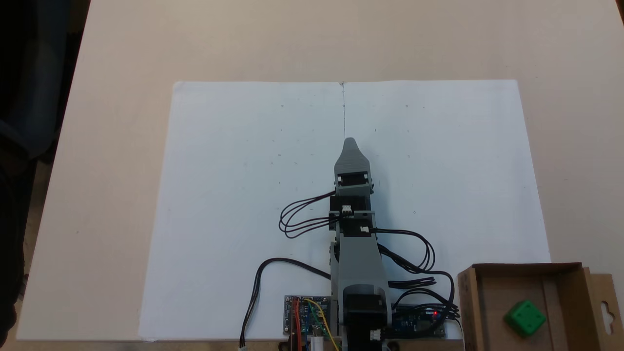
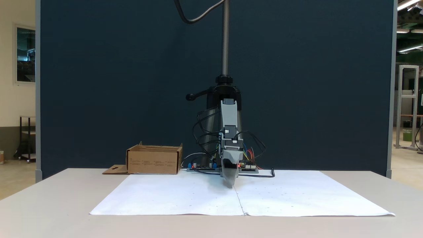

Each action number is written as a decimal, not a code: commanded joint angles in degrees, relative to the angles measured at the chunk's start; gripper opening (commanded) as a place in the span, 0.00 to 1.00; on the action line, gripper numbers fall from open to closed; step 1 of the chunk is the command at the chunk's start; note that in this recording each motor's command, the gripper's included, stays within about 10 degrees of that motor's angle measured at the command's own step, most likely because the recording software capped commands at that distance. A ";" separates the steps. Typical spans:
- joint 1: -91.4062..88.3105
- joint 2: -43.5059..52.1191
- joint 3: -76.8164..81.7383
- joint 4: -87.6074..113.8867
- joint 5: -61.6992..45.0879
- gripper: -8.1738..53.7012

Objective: Grasp a green dice and put it in the bin.

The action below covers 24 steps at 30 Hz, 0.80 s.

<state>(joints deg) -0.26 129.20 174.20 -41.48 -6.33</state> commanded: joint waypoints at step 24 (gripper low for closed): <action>-1.05 6.59 5.19 -34.61 -1.93 0.82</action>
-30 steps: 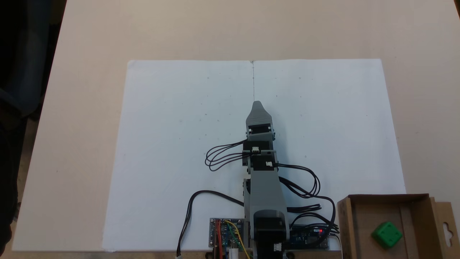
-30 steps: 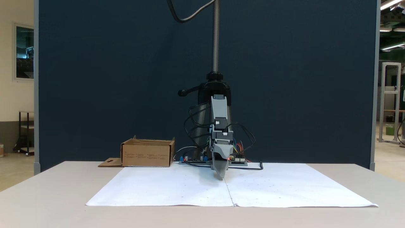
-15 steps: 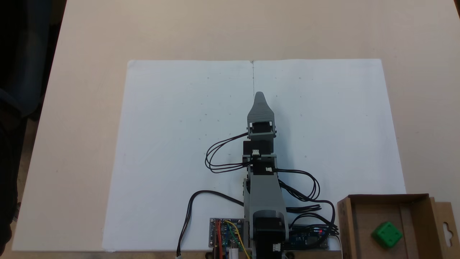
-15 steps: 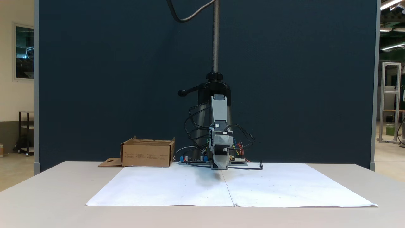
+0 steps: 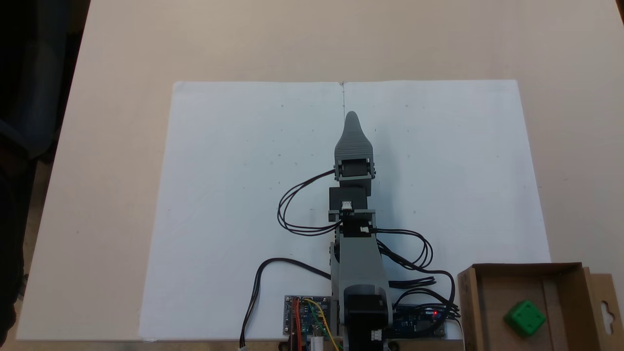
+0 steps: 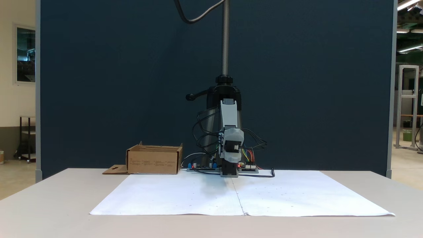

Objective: Grasp a green dice and put it in the bin.

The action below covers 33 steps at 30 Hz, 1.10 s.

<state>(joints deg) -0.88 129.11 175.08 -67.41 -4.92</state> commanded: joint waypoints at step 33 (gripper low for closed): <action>-0.97 6.42 4.31 -20.74 -7.12 0.85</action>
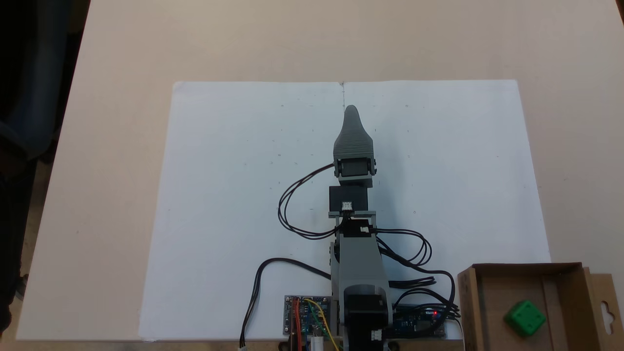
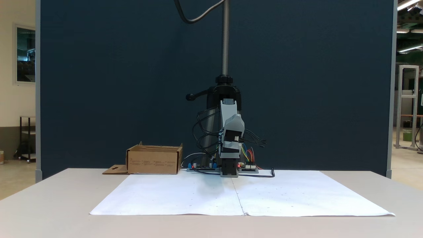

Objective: Grasp a green dice and put it in the bin.

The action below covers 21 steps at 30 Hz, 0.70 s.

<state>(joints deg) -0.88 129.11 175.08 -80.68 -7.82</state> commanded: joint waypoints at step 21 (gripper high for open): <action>-4.39 6.50 4.22 -7.47 7.73 0.85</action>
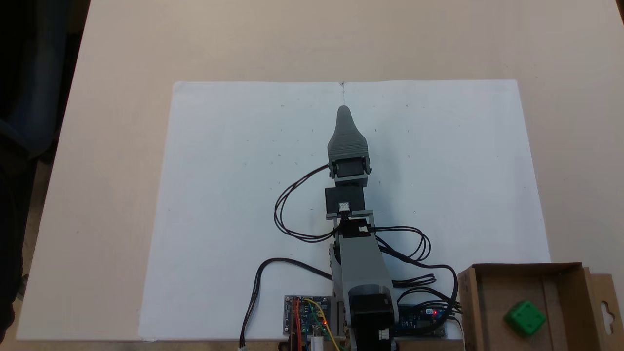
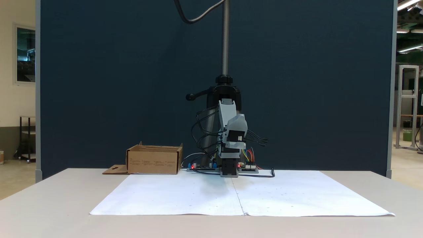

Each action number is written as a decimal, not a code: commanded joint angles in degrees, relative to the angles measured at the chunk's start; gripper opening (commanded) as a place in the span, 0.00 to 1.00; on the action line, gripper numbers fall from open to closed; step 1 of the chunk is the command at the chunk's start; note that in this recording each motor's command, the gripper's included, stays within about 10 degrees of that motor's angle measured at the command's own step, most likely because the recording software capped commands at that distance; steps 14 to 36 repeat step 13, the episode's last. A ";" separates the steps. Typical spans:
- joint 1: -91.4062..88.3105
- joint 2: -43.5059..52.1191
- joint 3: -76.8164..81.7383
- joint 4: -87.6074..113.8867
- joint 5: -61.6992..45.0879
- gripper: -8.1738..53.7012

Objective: Grasp a green dice and put it in the bin.

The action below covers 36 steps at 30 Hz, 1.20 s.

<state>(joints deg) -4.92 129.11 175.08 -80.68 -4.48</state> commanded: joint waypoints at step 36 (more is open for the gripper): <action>10.28 6.50 4.22 -7.47 4.04 0.85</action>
